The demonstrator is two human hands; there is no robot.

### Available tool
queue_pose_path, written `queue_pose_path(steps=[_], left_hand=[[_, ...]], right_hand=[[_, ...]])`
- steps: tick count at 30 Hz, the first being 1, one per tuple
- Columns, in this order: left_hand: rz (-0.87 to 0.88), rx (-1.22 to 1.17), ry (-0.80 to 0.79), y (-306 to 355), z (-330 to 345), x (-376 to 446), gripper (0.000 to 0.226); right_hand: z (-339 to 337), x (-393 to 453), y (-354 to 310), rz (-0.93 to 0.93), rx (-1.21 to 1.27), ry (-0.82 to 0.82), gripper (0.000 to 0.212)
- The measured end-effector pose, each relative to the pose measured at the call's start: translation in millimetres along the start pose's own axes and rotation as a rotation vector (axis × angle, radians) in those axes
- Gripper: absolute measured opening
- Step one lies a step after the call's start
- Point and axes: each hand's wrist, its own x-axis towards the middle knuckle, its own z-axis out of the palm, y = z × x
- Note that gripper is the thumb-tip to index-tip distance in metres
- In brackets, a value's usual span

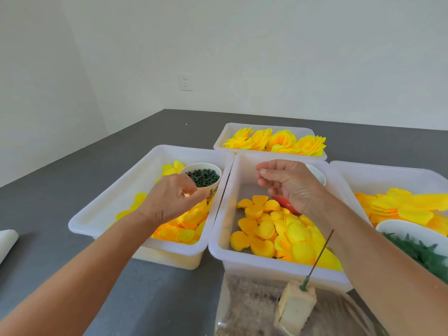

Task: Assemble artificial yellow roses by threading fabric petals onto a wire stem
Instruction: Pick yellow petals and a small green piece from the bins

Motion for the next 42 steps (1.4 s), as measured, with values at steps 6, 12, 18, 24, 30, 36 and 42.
queue_pose_path(steps=[6,12,18,24,30,36,42], left_hand=[[0.044,-0.073,0.109,17,-8,10,0.056],[0.211,0.052,0.115,59,5,41,0.020],[0.299,0.117,0.005,93,48,57,0.020],[0.288,0.066,-0.028,93,76,52,0.024],[0.343,0.129,-0.183,88,85,48,0.022],[0.389,0.039,-0.330,94,90,47,0.016],[0.399,0.231,-0.535,104,109,40,0.052]], right_hand=[[-32,-10,-1,-0.007,-0.353,0.053,0.007],[-52,-17,3,0.080,-0.698,-0.051,0.003],[-60,-19,11,0.072,-0.976,-0.209,0.040],[-67,-21,16,0.159,-1.086,-0.333,0.031],[-73,-20,9,0.082,-0.894,-0.233,0.016],[-76,-20,5,-0.072,-0.739,0.022,0.015],[-75,-17,6,-0.149,-0.655,0.208,0.014]])
